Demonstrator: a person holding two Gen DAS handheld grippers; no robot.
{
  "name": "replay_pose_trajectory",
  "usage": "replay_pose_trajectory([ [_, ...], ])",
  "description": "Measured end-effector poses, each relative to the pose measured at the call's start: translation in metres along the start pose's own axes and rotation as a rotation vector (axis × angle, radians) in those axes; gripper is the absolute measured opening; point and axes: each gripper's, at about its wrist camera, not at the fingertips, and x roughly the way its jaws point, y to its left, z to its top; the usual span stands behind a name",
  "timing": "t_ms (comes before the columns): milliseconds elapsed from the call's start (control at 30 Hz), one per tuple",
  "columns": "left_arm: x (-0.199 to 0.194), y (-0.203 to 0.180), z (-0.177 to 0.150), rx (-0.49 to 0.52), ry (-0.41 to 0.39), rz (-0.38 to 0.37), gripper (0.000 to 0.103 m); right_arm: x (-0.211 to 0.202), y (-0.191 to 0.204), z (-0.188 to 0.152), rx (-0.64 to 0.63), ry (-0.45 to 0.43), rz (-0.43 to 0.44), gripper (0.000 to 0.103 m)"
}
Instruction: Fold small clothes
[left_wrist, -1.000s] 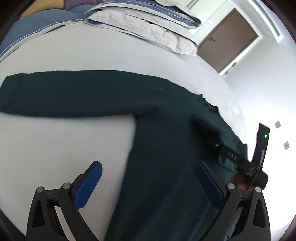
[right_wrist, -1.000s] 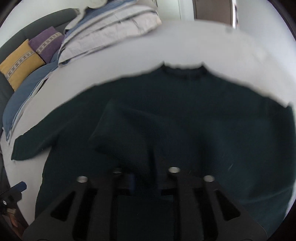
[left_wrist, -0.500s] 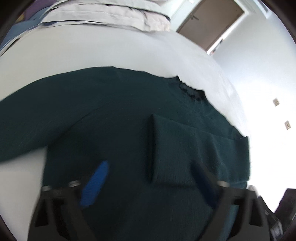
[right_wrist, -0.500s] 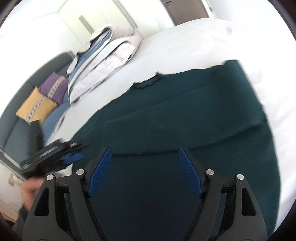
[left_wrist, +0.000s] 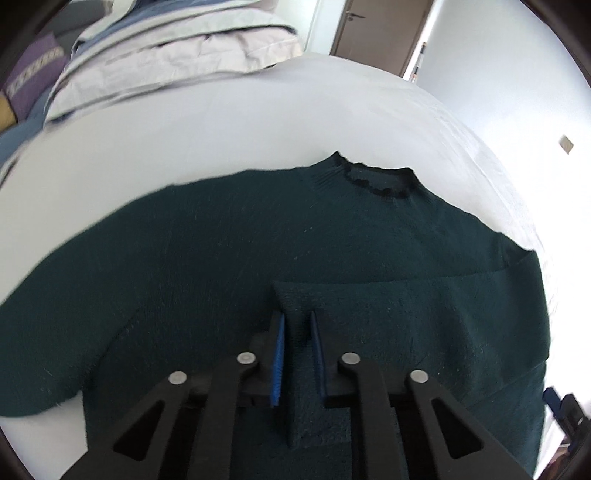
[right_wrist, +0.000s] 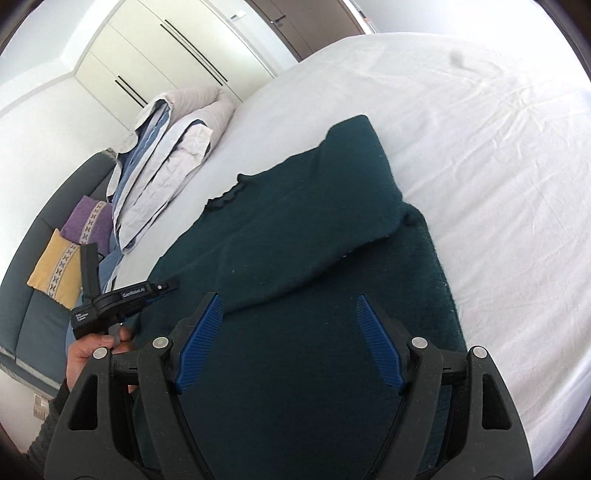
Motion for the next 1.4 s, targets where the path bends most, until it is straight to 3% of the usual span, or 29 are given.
replay_pose_trajectory([
  [167,-0.019,-0.004,-0.003,0.042,-0.072,0.015,0.009,0.001,-0.007,0.002,0.0,-0.002,-0.015,0.073],
  [400,-0.044,0.004,0.024,-0.007,-0.219,0.02,0.009,-0.001,-0.018,0.019,0.0,-0.031,-0.051,0.073],
  [533,-0.03,0.014,0.033,-0.029,-0.218,0.046,0.009,0.002,-0.026,0.044,-0.008,-0.059,-0.098,0.073],
  [700,-0.011,0.018,0.016,-0.033,-0.176,0.031,0.008,0.021,-0.037,0.097,0.016,-0.071,-0.173,0.071],
  [833,-0.008,0.018,0.002,-0.05,-0.167,0.005,0.008,0.056,-0.045,0.136,0.012,-0.02,-0.213,0.069],
  [933,-0.012,0.012,-0.002,-0.023,-0.18,0.009,0.008,0.089,-0.055,0.152,0.01,0.047,-0.233,0.059],
  [1000,-0.014,0.008,-0.003,-0.011,-0.186,0.013,0.008,0.105,-0.058,0.159,-0.017,0.08,-0.256,0.03],
  [1067,-0.016,0.009,-0.003,-0.017,-0.185,0.007,0.008,0.112,-0.06,0.167,-0.047,0.095,-0.288,0.01],
  [1300,-0.035,-0.003,-0.007,-0.041,-0.201,-0.044,0.008,0.123,-0.08,0.206,-0.022,0.11,-0.314,0.004],
  [1400,-0.029,-0.006,-0.007,-0.045,-0.188,-0.045,0.008,0.118,-0.085,0.209,-0.039,0.092,-0.367,0.004],
])
